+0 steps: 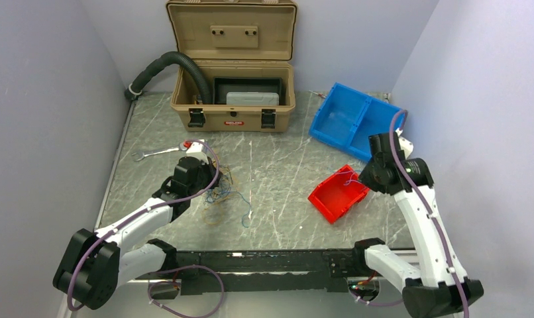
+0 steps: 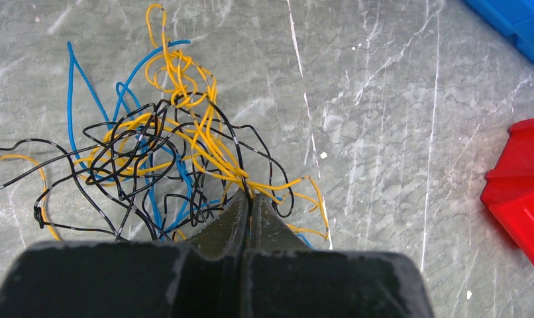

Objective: Untangle the cables
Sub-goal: Place the cable in the bin.

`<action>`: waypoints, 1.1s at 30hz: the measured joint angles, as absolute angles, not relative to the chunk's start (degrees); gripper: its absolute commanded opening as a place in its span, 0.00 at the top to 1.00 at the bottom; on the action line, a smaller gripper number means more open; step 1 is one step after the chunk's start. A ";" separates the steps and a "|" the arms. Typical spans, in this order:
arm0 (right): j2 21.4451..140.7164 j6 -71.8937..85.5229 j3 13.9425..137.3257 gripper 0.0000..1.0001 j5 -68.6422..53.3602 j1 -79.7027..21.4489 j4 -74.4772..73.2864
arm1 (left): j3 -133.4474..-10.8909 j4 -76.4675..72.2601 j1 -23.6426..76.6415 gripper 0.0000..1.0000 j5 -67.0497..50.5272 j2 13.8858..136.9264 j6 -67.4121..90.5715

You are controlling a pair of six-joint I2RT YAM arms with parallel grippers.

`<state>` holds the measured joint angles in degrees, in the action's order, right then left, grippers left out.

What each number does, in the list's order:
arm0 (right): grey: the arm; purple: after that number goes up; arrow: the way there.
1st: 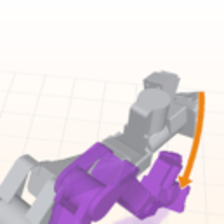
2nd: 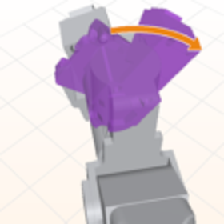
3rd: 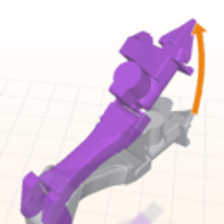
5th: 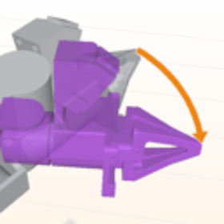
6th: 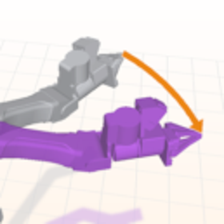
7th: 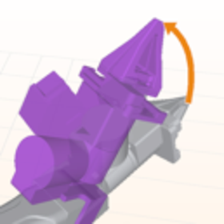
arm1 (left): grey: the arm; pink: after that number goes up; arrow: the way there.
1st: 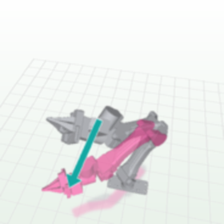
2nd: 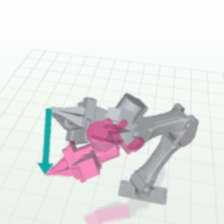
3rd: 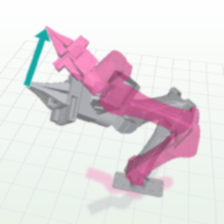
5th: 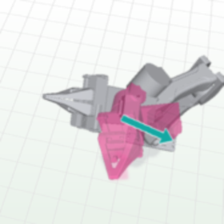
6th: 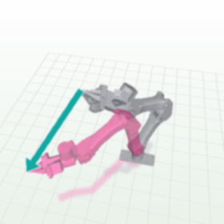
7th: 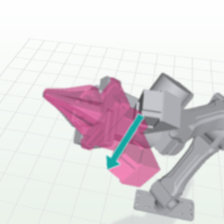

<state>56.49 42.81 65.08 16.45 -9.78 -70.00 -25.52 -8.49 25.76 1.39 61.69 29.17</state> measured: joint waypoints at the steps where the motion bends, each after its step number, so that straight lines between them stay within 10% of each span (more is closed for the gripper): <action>1: 55.57 42.46 65.73 1.00 16.47 -9.80 -70.39 | -25.52 -8.51 25.76 1.00 1.39 61.69 29.17; 33: 63.64 43.40 58.76 1.00 17.28 -10.46 -65.21 | -25.52 -8.29 26.24 1.00 1.96 61.58 29.10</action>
